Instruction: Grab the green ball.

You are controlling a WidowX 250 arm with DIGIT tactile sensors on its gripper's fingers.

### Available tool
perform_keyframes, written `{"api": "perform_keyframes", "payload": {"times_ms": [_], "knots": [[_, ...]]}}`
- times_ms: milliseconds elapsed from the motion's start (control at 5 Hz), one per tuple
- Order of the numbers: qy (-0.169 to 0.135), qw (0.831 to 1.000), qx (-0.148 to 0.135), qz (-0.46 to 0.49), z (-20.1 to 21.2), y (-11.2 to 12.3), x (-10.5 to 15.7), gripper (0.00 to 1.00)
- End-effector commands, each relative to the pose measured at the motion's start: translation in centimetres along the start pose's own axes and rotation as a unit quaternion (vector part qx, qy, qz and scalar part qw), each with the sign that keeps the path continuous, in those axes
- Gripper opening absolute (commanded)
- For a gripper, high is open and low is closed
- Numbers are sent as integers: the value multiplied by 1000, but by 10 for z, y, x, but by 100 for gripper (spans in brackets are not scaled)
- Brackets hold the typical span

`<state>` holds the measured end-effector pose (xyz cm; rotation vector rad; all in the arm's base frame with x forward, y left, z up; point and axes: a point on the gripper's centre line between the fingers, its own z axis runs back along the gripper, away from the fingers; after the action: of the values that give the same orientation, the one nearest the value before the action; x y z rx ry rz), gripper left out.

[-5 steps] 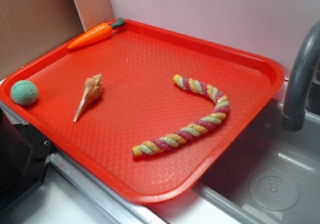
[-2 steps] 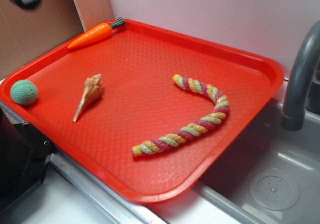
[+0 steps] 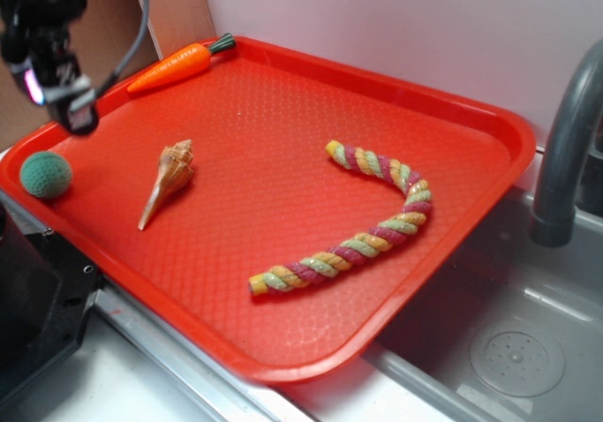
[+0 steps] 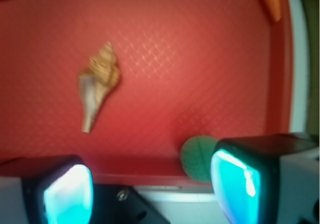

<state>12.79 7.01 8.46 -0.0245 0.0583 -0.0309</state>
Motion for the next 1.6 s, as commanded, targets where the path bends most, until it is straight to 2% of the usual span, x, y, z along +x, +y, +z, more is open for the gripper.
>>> {"api": "perform_keyframes", "payload": {"times_ms": [0,400,600,800,1000,1200,1400], "knots": [[-7,999,36,-24,-28,39,-20,100],[66,996,33,-50,-68,43,-15,100],[88,995,33,-43,-85,36,-15,0],[66,996,35,-43,-58,35,-9,0],[19,999,37,-15,-8,17,6,0],[-86,996,25,26,47,-30,43,0],[-98,993,11,63,100,-72,72,0]]}}
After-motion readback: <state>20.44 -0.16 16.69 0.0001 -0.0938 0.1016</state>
